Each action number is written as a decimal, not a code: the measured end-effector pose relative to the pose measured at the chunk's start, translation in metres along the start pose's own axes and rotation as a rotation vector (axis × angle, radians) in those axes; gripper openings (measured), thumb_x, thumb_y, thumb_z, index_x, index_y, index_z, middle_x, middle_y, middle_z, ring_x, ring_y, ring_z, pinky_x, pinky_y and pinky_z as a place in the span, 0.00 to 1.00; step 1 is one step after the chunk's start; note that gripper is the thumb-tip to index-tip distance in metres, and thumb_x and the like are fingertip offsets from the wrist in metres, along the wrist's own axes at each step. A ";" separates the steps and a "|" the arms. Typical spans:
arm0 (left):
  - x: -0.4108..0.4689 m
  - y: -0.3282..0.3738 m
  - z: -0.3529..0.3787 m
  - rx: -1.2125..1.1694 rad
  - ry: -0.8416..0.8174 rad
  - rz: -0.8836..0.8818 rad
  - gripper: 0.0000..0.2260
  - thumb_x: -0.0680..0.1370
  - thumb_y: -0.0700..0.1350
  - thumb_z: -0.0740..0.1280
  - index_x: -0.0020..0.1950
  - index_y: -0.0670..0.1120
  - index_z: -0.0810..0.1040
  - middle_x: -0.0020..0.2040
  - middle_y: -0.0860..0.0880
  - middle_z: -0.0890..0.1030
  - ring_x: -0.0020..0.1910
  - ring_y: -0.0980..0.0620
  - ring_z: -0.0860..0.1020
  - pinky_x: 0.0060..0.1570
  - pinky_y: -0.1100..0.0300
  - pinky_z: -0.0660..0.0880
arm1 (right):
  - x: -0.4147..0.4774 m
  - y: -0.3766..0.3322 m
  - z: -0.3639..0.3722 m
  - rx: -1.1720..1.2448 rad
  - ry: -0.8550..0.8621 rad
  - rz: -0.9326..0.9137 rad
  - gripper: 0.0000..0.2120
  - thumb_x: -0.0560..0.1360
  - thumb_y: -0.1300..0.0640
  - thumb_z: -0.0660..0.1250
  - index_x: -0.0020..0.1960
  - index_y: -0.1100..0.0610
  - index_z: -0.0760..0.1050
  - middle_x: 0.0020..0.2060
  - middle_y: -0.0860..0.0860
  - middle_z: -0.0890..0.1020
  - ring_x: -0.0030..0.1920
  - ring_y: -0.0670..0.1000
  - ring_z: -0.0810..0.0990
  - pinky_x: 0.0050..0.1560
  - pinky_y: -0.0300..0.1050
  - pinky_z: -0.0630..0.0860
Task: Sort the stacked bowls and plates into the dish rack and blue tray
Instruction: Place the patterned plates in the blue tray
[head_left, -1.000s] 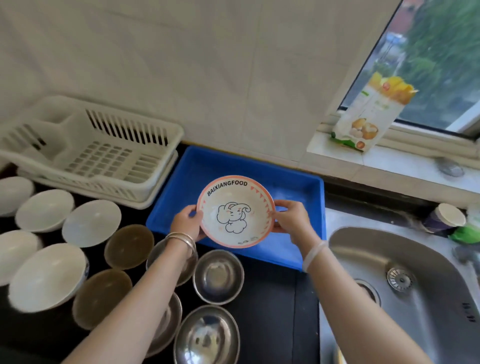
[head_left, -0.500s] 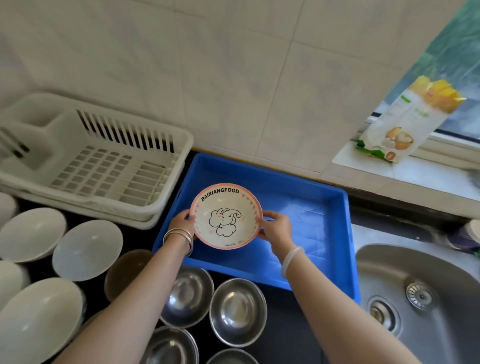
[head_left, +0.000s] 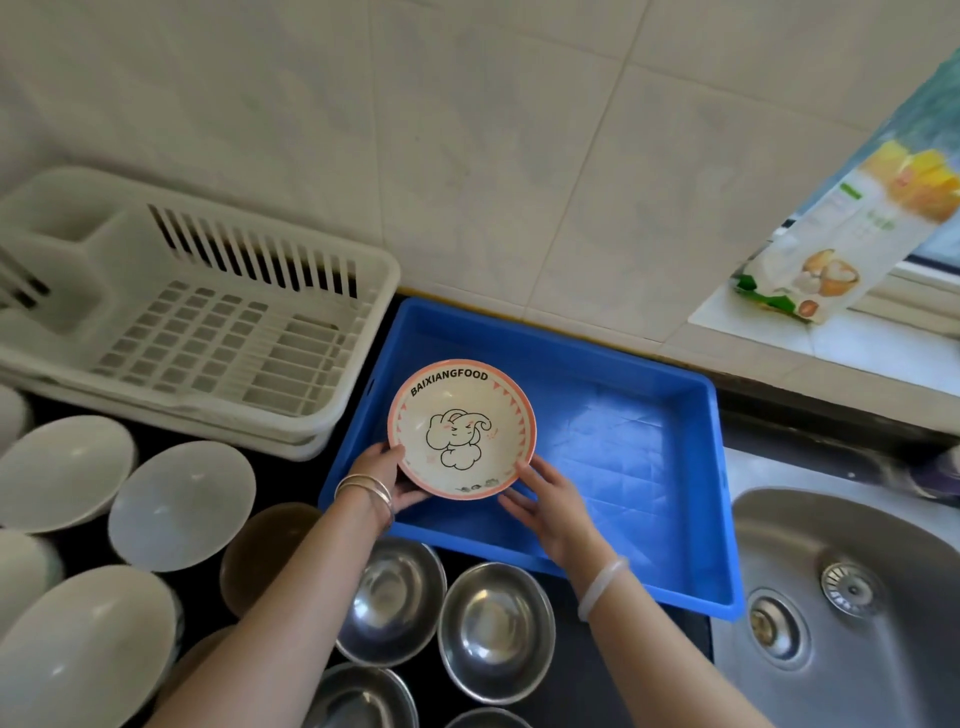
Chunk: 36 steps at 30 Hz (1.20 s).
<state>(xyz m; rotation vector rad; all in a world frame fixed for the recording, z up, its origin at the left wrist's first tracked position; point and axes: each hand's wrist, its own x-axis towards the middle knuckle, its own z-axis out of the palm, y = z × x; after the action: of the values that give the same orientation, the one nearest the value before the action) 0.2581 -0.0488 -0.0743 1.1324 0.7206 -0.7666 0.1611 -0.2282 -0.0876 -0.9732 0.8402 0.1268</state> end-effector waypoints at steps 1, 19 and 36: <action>0.000 -0.001 0.000 -0.021 -0.002 0.010 0.17 0.79 0.37 0.58 0.68 0.42 0.67 0.62 0.38 0.74 0.59 0.36 0.74 0.46 0.43 0.75 | 0.001 0.002 0.001 0.039 -0.001 -0.014 0.17 0.77 0.56 0.66 0.65 0.56 0.72 0.51 0.52 0.85 0.48 0.54 0.85 0.41 0.40 0.81; 0.017 0.008 0.020 -0.195 0.000 0.194 0.12 0.78 0.41 0.63 0.60 0.41 0.75 0.55 0.43 0.78 0.49 0.48 0.78 0.53 0.55 0.75 | 0.032 -0.023 0.042 0.110 0.064 -0.091 0.18 0.78 0.59 0.64 0.67 0.60 0.70 0.48 0.52 0.84 0.40 0.47 0.86 0.45 0.41 0.82; -0.041 -0.029 0.038 -0.143 0.075 0.276 0.06 0.78 0.36 0.60 0.44 0.41 0.74 0.40 0.45 0.71 0.40 0.52 0.72 0.42 0.70 0.75 | -0.013 -0.028 0.018 -0.121 0.063 -0.096 0.17 0.79 0.54 0.61 0.67 0.54 0.69 0.55 0.51 0.79 0.50 0.53 0.80 0.46 0.43 0.77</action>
<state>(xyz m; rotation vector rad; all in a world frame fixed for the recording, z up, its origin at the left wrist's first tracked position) 0.2158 -0.0853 -0.0452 1.1067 0.6541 -0.4348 0.1753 -0.2275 -0.0548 -1.1340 0.8488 0.0649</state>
